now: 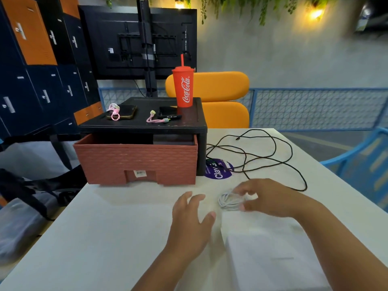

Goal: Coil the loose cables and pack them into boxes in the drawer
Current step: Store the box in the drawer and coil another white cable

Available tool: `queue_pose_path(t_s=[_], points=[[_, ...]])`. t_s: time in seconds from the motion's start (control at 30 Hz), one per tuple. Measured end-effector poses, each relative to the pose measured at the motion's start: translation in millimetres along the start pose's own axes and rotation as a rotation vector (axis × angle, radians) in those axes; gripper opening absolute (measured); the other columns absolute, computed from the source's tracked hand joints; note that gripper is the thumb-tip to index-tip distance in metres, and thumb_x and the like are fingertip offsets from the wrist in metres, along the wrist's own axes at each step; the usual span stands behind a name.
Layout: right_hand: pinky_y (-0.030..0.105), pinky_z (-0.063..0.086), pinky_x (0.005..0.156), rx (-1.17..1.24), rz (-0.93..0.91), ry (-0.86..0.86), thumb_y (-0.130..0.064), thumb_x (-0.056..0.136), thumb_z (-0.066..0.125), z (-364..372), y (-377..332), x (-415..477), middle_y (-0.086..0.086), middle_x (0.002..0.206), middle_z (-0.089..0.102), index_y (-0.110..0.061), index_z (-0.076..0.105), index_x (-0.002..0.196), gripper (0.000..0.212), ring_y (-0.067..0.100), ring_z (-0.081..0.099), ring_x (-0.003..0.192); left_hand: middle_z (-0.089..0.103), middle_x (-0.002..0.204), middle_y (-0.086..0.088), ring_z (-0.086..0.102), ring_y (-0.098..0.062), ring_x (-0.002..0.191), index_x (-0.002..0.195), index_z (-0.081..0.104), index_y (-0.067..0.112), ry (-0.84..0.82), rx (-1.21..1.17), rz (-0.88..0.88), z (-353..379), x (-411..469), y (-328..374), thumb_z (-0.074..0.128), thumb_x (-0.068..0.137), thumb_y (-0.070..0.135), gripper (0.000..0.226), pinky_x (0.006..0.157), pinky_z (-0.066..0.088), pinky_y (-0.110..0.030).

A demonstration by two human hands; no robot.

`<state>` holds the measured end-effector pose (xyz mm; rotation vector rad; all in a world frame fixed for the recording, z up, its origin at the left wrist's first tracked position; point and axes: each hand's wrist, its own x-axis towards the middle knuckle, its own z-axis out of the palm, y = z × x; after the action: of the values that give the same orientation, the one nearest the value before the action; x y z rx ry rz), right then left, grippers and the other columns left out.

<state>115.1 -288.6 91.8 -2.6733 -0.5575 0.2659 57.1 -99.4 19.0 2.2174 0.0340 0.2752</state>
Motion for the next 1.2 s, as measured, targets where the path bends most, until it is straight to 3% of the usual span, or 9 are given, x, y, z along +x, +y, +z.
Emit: queue_pose_path(t_s=[0.23,0.37,0.43,0.57,0.73,0.87,1.0,1.1,1.2], points=[[0.026,0.039,0.093,-0.220,0.191,-0.034,-0.023,0.087,0.057,13,22,-21,-0.005,0.125,0.054,-0.026,0.054,0.125,0.038,0.015,0.049,0.115,0.035,0.125,0.018,0.037,-0.004,0.122,0.125,0.045,0.031,-0.083,-0.143,-0.041,8,-32,7,0.053,0.092,0.029,0.034,0.099,0.030,-0.016],[0.027,0.038,0.064,-0.203,0.131,0.067,-0.018,0.088,0.053,15,17,-21,-0.011,0.076,0.051,-0.030,0.050,0.069,0.023,0.018,0.052,0.085,0.038,0.127,0.019,0.038,0.002,0.112,0.118,0.044,0.041,-0.142,-0.266,-0.101,4,-42,14,0.060,0.087,0.033,0.035,0.097,0.032,-0.018],[0.025,0.034,0.057,-0.163,0.089,0.138,-0.018,0.089,0.052,13,8,-19,-0.008,0.067,0.048,-0.025,0.044,0.064,0.027,0.019,0.050,0.077,0.040,0.127,0.021,0.042,-0.002,0.115,0.112,0.044,0.047,-0.173,-0.321,-0.122,0,-45,15,0.068,0.077,0.041,0.042,0.102,0.037,-0.025],[0.028,0.037,0.061,-0.092,-0.016,0.294,-0.022,0.093,0.049,3,-23,-14,-0.006,0.073,0.052,-0.022,0.053,0.081,0.013,0.021,0.050,0.080,0.055,0.121,0.015,0.057,-0.012,0.108,0.107,0.042,0.060,-0.156,-0.348,-0.102,-20,-47,14,0.070,0.052,0.055,0.062,0.095,0.048,-0.038],[0.033,0.045,0.076,-0.010,-0.172,0.462,-0.021,0.094,0.048,-7,-67,0,0.003,0.092,0.065,-0.019,0.063,0.095,0.014,0.021,0.056,0.089,0.063,0.113,0.005,0.063,-0.011,0.097,0.110,0.044,0.050,-0.068,-0.455,-0.077,-55,-36,-1,0.074,0.075,0.004,0.064,0.078,0.054,-0.025],[0.028,0.041,0.086,0.150,-0.239,0.612,-0.022,0.092,0.053,-7,-74,15,-0.005,0.106,0.059,-0.022,0.064,0.109,0.019,0.012,0.050,0.100,0.056,0.117,0.012,0.059,-0.011,0.103,0.116,0.034,0.055,0.015,-0.495,-0.094,-86,-25,-11,0.068,0.077,-0.006,0.081,0.079,0.050,-0.025],[0.027,0.039,0.079,0.383,0.051,0.685,-0.025,0.092,0.052,3,-39,28,-0.001,0.108,0.059,-0.021,0.059,0.116,0.025,0.014,0.053,0.095,0.053,0.118,0.013,0.055,-0.001,0.098,0.124,0.027,0.052,0.128,-0.509,-0.098,-104,-15,-23,0.064,0.078,-0.012,0.087,0.081,0.048,-0.027],[0.027,0.035,0.074,0.320,0.318,0.501,-0.029,0.091,0.049,25,-2,40,0.007,0.106,0.063,-0.016,0.060,0.107,0.023,0.019,0.052,0.087,0.050,0.119,0.009,0.053,0.000,0.098,0.121,0.025,0.056,0.179,-0.505,-0.099,-106,-7,-28,0.063,0.079,-0.012,0.088,0.090,0.045,-0.034],[0.030,0.038,0.078,0.237,0.463,0.309,-0.043,0.091,0.046,46,24,50,0.010,0.109,0.062,-0.013,0.059,0.105,0.035,0.025,0.056,0.097,0.049,0.124,0.006,0.055,0.000,0.096,0.123,0.023,0.054,0.193,-0.494,-0.082,-100,3,-30,0.060,0.080,-0.013,0.088,0.081,0.046,-0.025]])
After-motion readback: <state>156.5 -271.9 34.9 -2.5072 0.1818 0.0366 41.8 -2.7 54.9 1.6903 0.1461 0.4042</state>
